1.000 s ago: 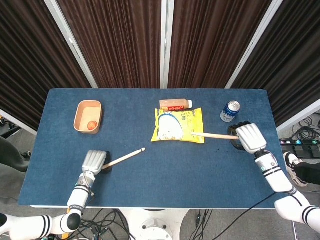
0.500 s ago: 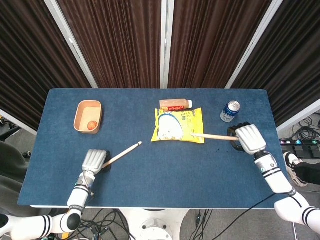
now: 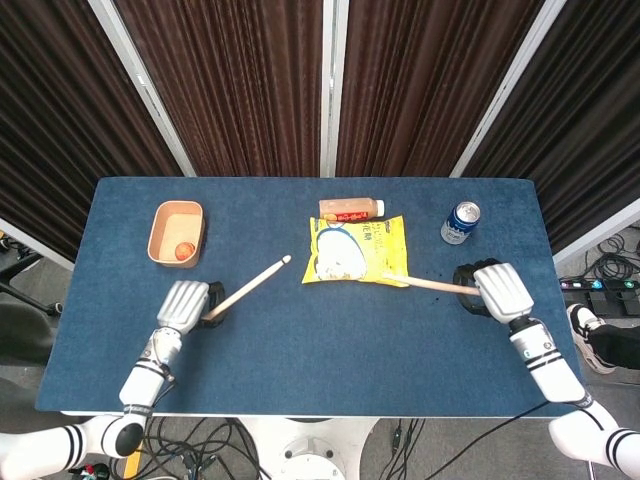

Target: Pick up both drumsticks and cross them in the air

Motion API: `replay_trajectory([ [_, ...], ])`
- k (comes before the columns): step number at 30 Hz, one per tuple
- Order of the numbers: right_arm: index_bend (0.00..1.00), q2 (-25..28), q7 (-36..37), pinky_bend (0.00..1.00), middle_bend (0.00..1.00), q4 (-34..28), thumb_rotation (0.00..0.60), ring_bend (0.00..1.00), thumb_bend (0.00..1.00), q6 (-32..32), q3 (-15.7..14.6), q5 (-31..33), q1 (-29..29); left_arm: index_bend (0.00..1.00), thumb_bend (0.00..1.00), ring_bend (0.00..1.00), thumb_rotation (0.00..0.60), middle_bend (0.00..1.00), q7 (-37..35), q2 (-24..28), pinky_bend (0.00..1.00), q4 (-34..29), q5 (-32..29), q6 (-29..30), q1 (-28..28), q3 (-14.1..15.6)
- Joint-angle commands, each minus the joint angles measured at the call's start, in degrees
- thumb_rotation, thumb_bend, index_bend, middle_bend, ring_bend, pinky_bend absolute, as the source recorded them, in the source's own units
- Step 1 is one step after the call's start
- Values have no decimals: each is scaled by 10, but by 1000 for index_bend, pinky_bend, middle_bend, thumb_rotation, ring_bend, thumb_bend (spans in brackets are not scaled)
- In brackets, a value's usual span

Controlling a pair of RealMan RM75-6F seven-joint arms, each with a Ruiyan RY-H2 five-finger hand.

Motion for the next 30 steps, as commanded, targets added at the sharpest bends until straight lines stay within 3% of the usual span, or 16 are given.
replay_trajectory([
  [1,728,-16,32,416,660,-17,600,475,548,18,-1,-10,-6,691,508,667,600,739,-93,21,684,8,76,-2,-15,-16],
  [12,756,-107,81,417,663,-60,600,495,618,58,28,-8,-4,691,508,667,600,739,-210,10,684,33,177,-10,-73,-27],
  [26,768,-195,109,417,669,-52,600,500,627,71,53,-18,23,691,508,667,600,739,-309,-12,684,31,215,-6,-121,-36],
  [30,771,-209,112,417,669,-48,600,504,628,76,60,-22,31,691,507,667,600,739,-307,-18,684,36,222,1,-128,-36],
])
